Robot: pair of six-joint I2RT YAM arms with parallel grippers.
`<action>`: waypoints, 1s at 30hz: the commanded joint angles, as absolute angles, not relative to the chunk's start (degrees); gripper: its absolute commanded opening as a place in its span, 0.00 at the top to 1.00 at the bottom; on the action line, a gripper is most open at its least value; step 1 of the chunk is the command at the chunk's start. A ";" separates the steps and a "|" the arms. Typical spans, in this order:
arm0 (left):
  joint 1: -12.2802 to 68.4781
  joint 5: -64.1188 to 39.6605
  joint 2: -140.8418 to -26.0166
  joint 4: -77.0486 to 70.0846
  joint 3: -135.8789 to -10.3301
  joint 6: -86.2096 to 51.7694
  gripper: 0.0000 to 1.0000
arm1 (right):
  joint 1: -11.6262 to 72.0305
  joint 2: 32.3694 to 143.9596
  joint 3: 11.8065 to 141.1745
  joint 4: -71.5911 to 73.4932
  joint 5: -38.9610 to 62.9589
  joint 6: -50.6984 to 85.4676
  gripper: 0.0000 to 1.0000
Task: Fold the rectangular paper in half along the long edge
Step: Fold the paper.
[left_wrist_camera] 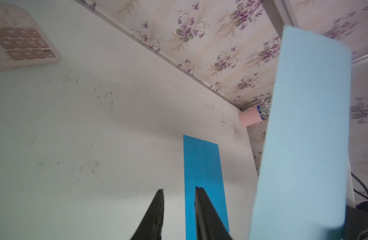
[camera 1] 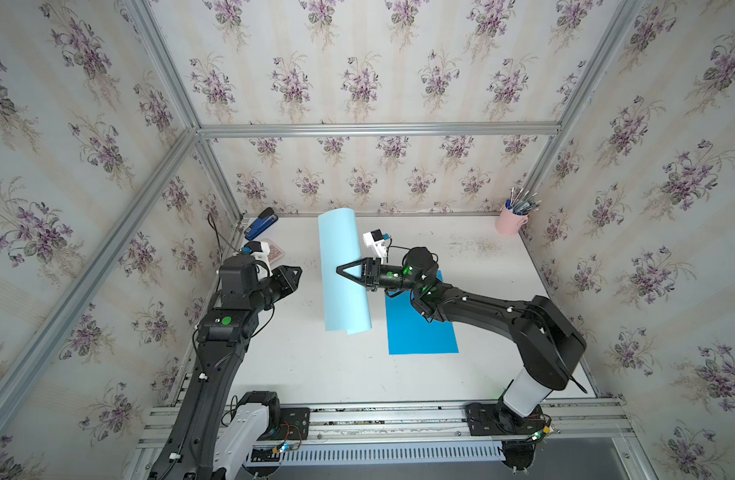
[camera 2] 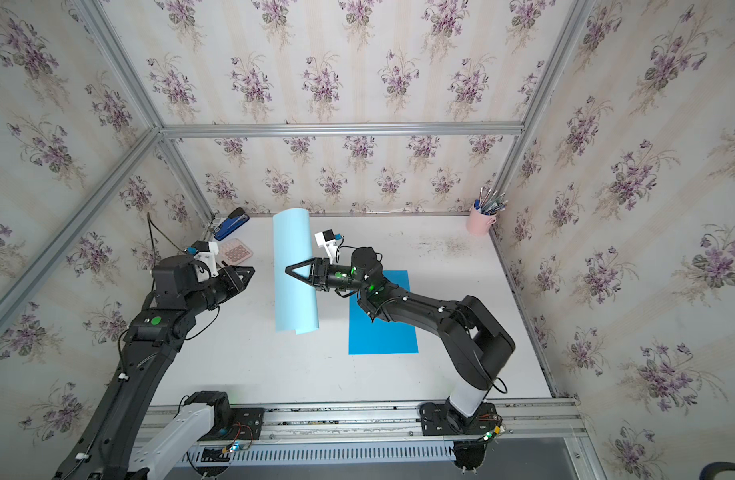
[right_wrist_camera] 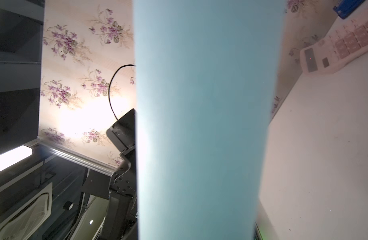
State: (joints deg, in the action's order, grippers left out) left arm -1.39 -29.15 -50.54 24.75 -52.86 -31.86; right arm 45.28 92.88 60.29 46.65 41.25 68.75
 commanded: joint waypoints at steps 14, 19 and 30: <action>3.53 -54.97 -53.79 -13.63 -48.26 -55.50 0.69 | 42.81 83.19 64.17 43.31 42.74 75.20 0.59; 6.87 -54.12 -53.51 -12.23 -50.43 -55.90 0.69 | 42.21 82.53 66.21 41.08 42.24 75.29 0.58; 14.14 -50.80 -54.32 -6.22 -53.42 -52.87 0.68 | 41.92 83.58 68.64 36.70 40.87 72.85 0.58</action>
State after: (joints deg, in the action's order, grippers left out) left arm 13.50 -52.01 -54.30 -7.07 -52.64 -54.48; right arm 42.00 83.29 68.12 38.15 41.34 74.76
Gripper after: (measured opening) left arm 0.318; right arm 0.418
